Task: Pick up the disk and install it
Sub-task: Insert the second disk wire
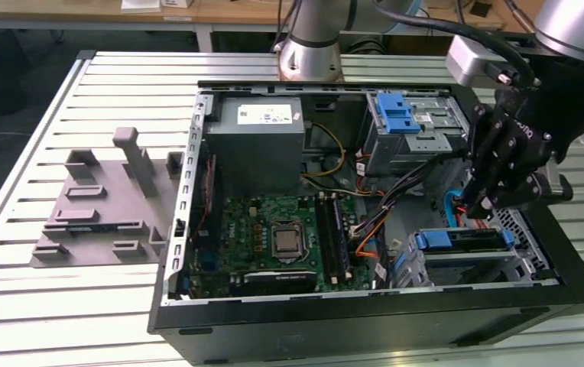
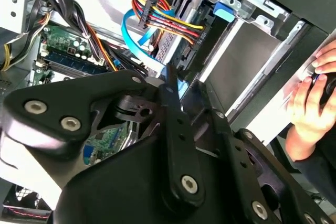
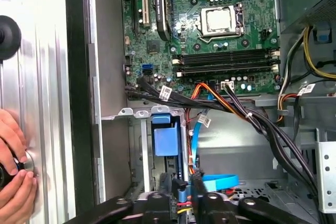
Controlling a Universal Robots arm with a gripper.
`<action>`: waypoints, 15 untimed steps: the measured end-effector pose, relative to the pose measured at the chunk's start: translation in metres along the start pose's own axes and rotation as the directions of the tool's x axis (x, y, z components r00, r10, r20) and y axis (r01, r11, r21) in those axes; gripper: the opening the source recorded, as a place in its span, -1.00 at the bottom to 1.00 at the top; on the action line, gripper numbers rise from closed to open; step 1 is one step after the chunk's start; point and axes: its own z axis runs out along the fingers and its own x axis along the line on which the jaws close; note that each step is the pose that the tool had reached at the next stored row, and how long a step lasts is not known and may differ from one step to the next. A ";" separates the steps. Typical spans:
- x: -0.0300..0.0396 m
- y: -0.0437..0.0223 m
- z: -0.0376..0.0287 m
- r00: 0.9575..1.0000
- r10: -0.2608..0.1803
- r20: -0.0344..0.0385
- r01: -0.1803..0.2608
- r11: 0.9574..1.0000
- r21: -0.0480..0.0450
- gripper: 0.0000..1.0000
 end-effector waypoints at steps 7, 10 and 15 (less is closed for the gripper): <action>-0.0012 0.0001 0.0013 1.000 0.000 0.000 0.000 1.000 0.000 -0.68; -0.0009 0.0001 0.0022 1.000 -0.001 0.018 0.001 1.000 -0.001 -0.68; 0.0013 0.0018 0.0037 1.000 0.001 0.031 -0.002 1.000 0.024 -0.68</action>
